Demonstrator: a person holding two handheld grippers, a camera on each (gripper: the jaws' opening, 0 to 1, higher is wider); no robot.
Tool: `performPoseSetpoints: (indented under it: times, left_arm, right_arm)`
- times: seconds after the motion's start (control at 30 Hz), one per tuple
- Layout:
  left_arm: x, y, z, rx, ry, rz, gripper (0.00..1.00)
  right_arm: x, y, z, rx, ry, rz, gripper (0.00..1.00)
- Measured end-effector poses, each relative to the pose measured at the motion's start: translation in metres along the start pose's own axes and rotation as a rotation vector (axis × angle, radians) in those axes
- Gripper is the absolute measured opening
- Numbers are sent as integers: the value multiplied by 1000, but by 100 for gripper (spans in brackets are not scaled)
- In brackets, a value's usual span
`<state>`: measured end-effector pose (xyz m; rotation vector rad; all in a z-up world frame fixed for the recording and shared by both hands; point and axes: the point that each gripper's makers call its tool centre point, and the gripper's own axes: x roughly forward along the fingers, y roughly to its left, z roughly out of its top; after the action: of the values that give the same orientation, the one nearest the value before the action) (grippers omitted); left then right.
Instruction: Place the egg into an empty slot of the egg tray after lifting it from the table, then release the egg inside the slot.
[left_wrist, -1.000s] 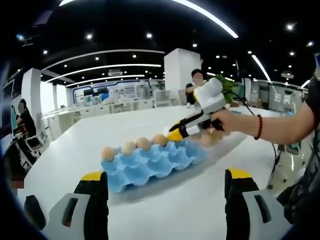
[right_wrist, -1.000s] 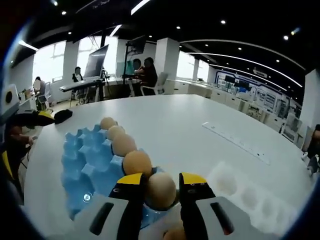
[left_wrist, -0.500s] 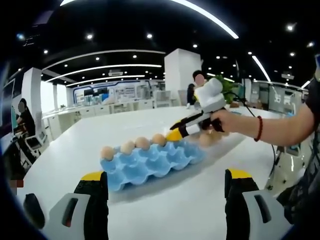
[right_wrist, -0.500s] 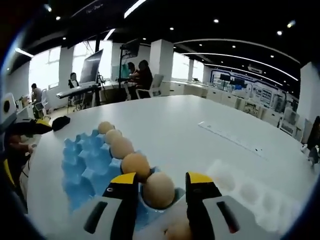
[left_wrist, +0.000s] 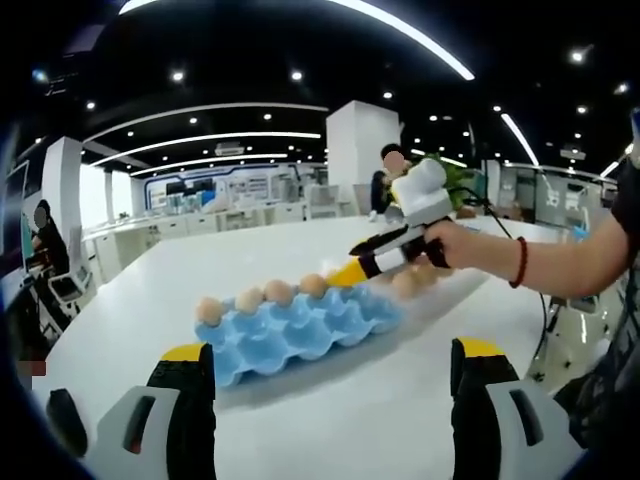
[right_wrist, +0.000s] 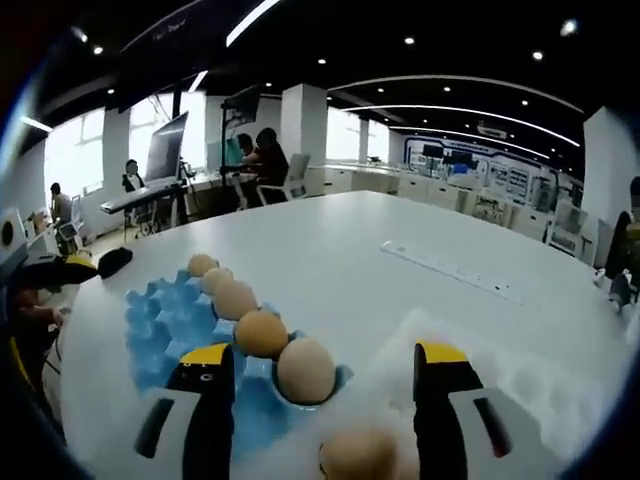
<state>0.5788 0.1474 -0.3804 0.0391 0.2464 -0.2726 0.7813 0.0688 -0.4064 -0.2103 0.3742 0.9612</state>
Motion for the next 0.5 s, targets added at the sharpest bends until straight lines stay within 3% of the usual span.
performPoseSetpoints:
  times: [0.1, 0.37, 0.5]
  left_arm:
    - [0, -2, 1, 2, 0, -1, 100]
    - [0, -7, 2, 2, -4, -8, 100]
    - [0, -7, 2, 2, -3, -7, 100]
  right_arm:
    - [-6, -2, 2, 30, -17, -2, 81]
    - [-19, 3, -6, 55, -6, 12, 81]
    - [-21, -4, -4, 51, -8, -7, 80]
